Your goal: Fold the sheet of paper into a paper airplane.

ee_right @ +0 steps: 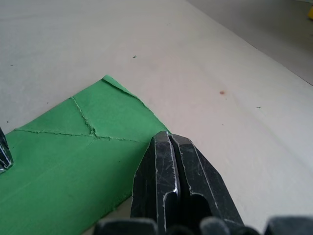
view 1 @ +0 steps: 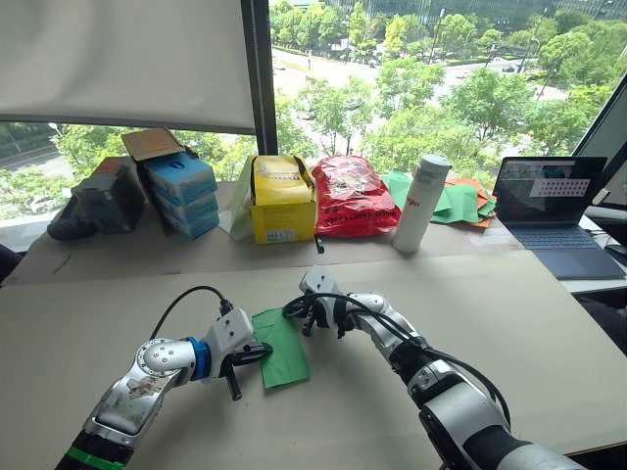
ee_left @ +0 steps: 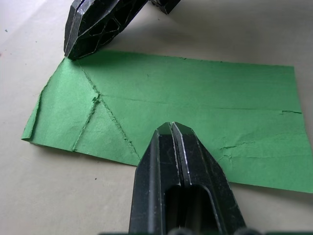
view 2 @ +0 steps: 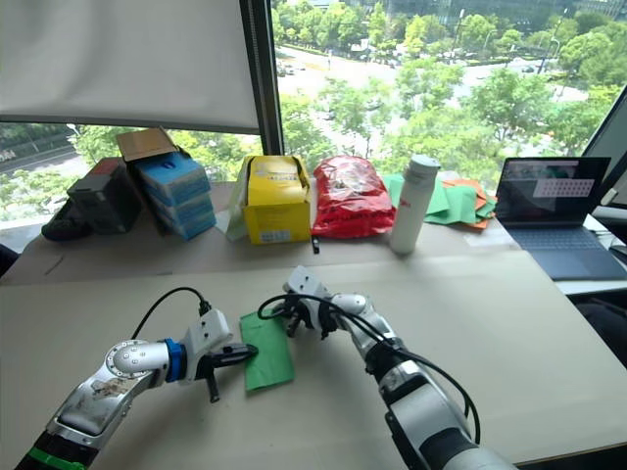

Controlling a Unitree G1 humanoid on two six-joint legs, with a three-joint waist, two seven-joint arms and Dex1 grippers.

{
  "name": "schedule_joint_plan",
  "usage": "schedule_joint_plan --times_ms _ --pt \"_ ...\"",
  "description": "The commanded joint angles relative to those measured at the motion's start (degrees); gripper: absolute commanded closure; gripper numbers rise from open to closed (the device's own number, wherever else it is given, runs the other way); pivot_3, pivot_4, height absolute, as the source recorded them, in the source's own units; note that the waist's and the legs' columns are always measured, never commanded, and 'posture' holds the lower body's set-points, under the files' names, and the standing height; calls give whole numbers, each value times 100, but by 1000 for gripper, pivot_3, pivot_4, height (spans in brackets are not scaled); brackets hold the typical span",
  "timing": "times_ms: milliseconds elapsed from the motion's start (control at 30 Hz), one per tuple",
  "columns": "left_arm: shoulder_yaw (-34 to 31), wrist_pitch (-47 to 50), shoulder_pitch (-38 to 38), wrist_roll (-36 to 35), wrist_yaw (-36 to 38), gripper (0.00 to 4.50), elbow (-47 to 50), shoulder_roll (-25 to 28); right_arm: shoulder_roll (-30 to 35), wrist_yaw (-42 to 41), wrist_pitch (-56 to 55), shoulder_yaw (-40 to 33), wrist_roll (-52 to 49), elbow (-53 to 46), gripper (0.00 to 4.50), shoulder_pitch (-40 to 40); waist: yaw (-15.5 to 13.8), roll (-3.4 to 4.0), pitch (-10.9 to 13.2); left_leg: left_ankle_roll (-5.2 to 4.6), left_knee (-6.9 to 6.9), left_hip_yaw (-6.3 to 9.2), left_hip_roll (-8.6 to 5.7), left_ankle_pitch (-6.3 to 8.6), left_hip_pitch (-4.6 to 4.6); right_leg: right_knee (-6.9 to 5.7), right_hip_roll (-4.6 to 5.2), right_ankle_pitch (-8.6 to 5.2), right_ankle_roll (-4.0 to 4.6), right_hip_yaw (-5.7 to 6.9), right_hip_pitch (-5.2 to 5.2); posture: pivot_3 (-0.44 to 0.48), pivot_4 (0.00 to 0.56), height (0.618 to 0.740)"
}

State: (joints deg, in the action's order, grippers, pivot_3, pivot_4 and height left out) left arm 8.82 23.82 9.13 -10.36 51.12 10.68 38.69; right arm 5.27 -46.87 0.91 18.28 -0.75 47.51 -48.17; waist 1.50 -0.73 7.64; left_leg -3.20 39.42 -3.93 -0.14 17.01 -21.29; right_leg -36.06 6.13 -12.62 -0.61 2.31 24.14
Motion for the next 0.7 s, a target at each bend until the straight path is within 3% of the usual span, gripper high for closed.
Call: schedule_joint_plan --times_ms 33,300,700 --pt "158 173 -107 116 -1 4500 -95 39 158 -317 231 42 70 -388 4430 329 -12 1 -1 -1 -1 0 0 0 0 1 0 0 0 0 0 0 150 740" --pt "159 193 -51 126 0 4500 -123 44 620 -812 1212 315 33 -2369 4430 1378 -34 12 -7 -4 -22 -1 -1 1 -1 15 3 0 0 1 2 0 150 740" --pt "183 190 -11 132 38 4500 -150 74 1263 -1084 2372 704 -45 -4345 4430 2452 -77 13 -9 -4 -35 0 0 0 1 27 4 -3 5 1 5 0 150 740"
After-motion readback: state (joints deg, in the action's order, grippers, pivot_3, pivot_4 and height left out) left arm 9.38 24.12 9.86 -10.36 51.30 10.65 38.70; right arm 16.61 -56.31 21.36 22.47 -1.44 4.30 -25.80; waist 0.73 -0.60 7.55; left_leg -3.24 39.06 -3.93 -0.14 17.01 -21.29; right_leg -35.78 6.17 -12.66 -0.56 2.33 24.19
